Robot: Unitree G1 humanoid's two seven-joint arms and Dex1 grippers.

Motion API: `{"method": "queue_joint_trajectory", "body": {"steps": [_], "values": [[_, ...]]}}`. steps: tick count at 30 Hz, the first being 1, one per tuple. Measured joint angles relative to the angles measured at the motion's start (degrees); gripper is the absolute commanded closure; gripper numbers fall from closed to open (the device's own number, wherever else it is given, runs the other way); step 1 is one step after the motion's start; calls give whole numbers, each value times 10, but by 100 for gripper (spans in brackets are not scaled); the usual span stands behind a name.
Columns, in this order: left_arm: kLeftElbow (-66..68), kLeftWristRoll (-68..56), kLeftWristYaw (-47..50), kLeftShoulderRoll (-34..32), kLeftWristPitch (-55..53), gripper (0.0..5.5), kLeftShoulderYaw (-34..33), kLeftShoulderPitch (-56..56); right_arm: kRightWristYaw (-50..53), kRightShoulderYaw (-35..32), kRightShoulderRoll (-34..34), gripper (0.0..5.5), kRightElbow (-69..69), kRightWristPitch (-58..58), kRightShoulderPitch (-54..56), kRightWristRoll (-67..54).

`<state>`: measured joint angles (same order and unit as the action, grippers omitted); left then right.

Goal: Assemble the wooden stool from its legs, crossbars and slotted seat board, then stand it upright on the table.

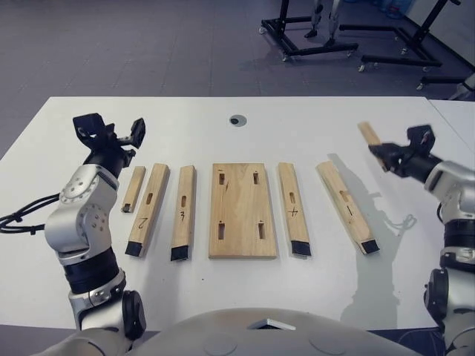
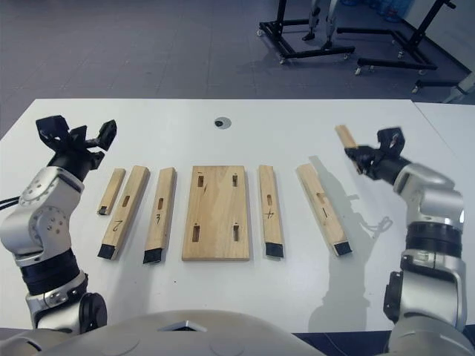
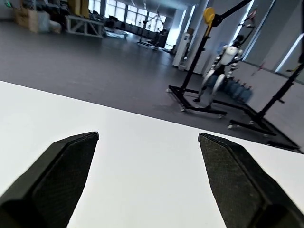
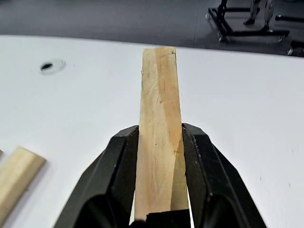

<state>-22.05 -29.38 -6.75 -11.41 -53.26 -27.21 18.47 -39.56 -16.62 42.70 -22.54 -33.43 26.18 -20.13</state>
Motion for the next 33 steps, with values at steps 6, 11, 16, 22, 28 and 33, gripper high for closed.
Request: {"method": "queue_joint_trajectory", "body": {"steps": [6, 11, 16, 22, 28, 33], "values": [[18, -247, 53, 93, -140, 166, -59, 117, 20, 45, -80, 422, 216, -86, 34, -78], [57, -405, 204, 208, -153, 166, -56, 123, 61, 135, -188, 422, 337, -79, -3, -87], [73, -520, 287, 209, -128, 166, -21, 121, 72, 166, -235, 422, 352, -52, -21, -81], [112, -606, 328, 194, -81, 166, 26, 110, 79, 192, -283, 422, 356, -52, -5, -92], [121, -607, 322, 143, -48, 166, 68, 104, 94, 217, -310, 422, 364, -52, -3, -91], [123, -607, 317, 114, -24, 166, 86, 104, 100, 228, -317, 422, 369, -52, -8, -91]]}}
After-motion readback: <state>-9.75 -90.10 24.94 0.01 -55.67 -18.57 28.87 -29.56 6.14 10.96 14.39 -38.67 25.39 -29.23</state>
